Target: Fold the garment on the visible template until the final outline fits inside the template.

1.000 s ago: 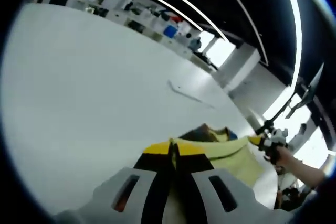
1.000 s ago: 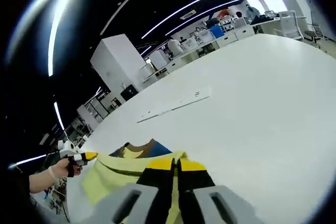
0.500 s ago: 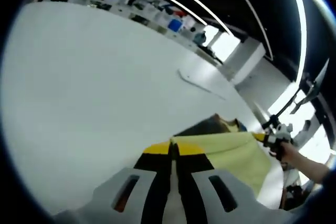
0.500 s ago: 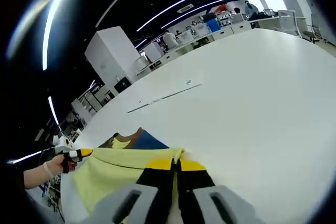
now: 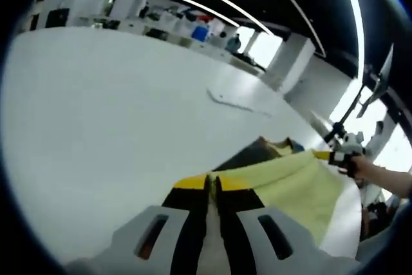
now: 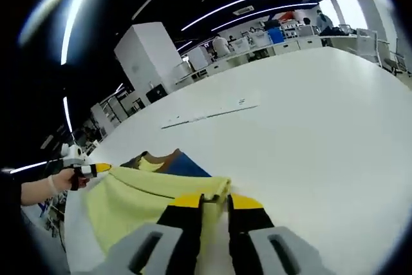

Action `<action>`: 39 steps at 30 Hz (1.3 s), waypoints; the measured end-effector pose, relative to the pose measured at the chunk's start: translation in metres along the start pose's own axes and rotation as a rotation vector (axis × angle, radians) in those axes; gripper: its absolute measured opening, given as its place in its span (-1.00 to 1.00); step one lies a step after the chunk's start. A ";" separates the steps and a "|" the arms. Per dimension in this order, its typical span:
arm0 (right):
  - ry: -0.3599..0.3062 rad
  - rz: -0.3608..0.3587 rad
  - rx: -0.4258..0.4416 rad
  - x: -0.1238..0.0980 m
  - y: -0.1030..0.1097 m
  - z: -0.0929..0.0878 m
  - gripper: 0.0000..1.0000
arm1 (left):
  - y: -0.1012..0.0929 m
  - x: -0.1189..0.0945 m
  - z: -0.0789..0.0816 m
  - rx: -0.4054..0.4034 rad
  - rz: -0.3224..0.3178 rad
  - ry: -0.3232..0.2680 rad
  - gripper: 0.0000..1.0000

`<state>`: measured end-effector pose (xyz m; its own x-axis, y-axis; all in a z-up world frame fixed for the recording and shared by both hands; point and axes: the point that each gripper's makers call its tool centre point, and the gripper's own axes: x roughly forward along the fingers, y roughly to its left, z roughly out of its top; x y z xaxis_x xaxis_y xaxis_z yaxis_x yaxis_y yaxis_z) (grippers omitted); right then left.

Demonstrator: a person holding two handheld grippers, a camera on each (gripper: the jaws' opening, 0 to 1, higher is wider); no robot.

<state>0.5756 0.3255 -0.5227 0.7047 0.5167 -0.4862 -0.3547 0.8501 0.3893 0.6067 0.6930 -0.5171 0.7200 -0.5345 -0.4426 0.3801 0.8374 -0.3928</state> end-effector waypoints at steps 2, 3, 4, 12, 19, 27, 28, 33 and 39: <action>-0.002 0.002 -0.080 -0.004 -0.001 0.005 -0.43 | -0.002 -0.003 0.006 0.072 -0.009 -0.010 -0.84; 0.007 -0.007 -0.117 -0.007 -0.001 0.006 -0.41 | -0.002 -0.004 0.007 0.105 -0.012 -0.003 -0.78; 0.013 -0.014 -0.152 -0.008 -0.002 0.007 -0.41 | -0.007 -0.006 0.009 0.160 -0.014 -0.005 -0.73; 0.123 -0.029 -0.561 -0.016 -0.005 0.012 -0.41 | -0.016 -0.013 0.003 0.501 -0.063 0.091 -0.59; 0.229 -0.020 -0.837 -0.008 -0.004 0.008 -0.39 | -0.031 -0.018 -0.009 0.789 -0.084 0.172 -0.44; 0.247 0.016 -0.956 0.001 0.002 0.011 -0.43 | -0.023 -0.008 -0.015 1.052 -0.116 0.251 -0.54; 0.251 0.020 -0.963 0.002 0.002 0.010 -0.44 | -0.023 -0.007 -0.014 1.095 -0.110 0.257 -0.57; 0.274 0.049 -1.018 0.004 0.002 0.005 -0.46 | -0.027 -0.001 -0.012 1.200 -0.120 0.268 -0.64; 0.282 0.066 -1.162 0.006 0.002 0.002 -0.63 | -0.024 0.004 -0.014 1.223 -0.111 0.288 -0.69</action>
<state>0.5808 0.3299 -0.5237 0.5565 0.4433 -0.7027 -0.8302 0.3296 -0.4495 0.5924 0.6691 -0.5210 0.5559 -0.4851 -0.6750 0.8289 0.2628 0.4938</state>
